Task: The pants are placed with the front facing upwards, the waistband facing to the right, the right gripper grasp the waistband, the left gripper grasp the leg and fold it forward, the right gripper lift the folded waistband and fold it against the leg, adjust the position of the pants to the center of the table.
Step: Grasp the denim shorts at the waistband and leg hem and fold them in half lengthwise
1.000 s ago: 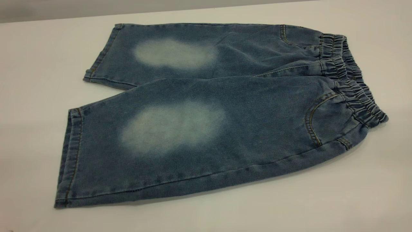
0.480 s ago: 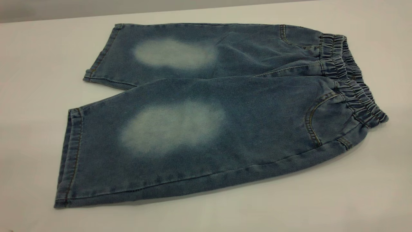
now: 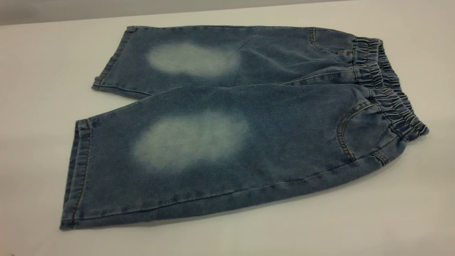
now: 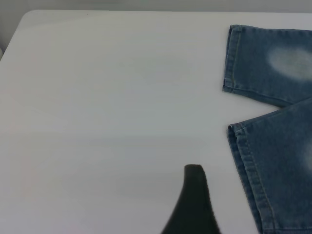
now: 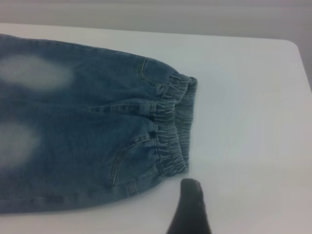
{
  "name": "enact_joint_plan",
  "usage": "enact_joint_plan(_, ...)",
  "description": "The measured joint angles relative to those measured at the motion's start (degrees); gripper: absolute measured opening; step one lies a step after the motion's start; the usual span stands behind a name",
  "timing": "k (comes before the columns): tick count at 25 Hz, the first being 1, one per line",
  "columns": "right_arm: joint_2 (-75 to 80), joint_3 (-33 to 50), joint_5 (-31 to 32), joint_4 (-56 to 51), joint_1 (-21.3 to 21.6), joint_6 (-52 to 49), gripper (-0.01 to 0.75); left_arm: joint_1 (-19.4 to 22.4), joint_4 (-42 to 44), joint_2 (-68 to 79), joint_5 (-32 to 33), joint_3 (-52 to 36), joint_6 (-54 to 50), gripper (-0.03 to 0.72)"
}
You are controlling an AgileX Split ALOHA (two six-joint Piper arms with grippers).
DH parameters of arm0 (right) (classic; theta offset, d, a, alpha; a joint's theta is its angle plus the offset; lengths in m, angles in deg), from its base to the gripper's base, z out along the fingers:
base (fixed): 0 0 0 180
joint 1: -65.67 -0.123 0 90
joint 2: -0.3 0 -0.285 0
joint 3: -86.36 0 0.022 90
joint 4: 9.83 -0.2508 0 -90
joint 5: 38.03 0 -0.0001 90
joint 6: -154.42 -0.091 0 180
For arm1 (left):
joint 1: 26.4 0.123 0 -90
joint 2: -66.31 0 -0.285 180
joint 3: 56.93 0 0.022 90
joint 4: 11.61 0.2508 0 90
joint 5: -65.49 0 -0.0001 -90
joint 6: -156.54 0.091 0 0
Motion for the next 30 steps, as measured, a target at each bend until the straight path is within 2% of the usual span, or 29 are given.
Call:
enact_joint_plan(19, 0.0, 0.0, 0.0, 0.0, 0.0, 0.0, 0.491, 0.0, 0.0, 0.05, -0.06, 0.0, -0.12, 0.526)
enact_joint_plan(23, 0.11, -1.55, -2.5, 3.07, 0.0, -2.56, 0.491, 0.0, 0.2, 3.29, -0.3, 0.35, -0.12, 0.526)
enact_joint_plan(30, 10.87, -6.54, -9.6, 2.22, -0.05, -5.86, 0.491, 0.0, -1.54, 15.95, -9.59, 5.65, -0.42, 0.526)
